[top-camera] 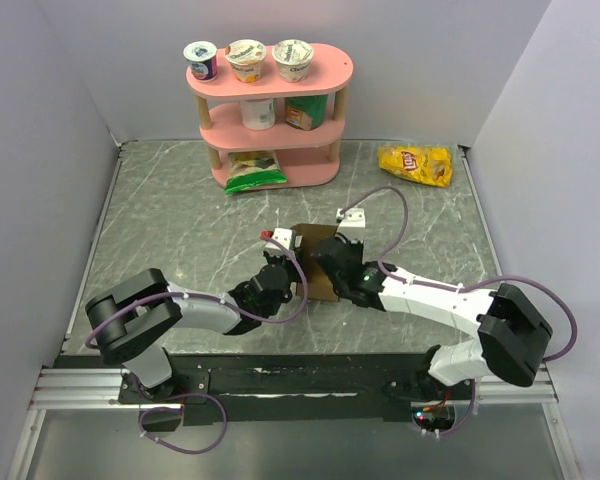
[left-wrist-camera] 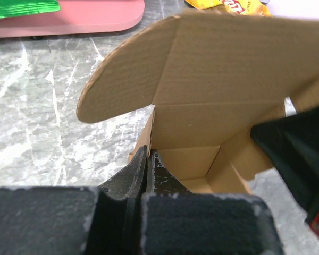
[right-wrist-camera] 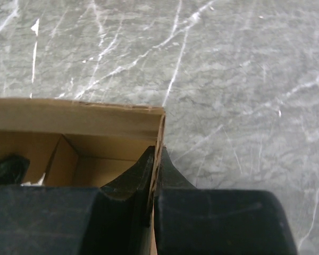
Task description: Fold the paper box
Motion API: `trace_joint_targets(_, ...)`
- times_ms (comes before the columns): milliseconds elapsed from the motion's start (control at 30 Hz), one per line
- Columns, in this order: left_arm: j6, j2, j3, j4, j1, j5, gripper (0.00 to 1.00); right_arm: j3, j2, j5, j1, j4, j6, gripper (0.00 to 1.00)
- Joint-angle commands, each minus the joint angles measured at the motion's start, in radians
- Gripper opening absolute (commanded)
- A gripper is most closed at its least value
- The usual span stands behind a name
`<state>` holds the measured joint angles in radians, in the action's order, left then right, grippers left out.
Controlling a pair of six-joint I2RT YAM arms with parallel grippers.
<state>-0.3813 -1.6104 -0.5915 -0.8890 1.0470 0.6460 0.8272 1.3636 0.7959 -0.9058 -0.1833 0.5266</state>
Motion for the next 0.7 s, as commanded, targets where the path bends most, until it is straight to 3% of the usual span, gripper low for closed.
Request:
trace_joint_targets(0, -0.122, -0.043, -0.016, 0.116, 0.051, -0.154, 0.01, -0.046, 0.003, -0.028, -0.084, 0.005, 0.125, 0.01)
trace_joint_targets(167, -0.169, -0.052, 0.002, 0.078, 0.054, -0.184, 0.01, -0.059, 0.041, 0.005, -0.117, -0.028, 0.2, 0.01)
trace_joint_targets(500, -0.199, 0.015, -0.027, 0.163, 0.054, -0.201, 0.01, -0.04, 0.063, 0.098, -0.159, -0.117, 0.283, 0.0)
trace_joint_targets(667, -0.171, -0.032, 0.013, 0.098, 0.057, -0.246, 0.01, -0.063, 0.058, 0.098, -0.16, -0.105, 0.308, 0.0)
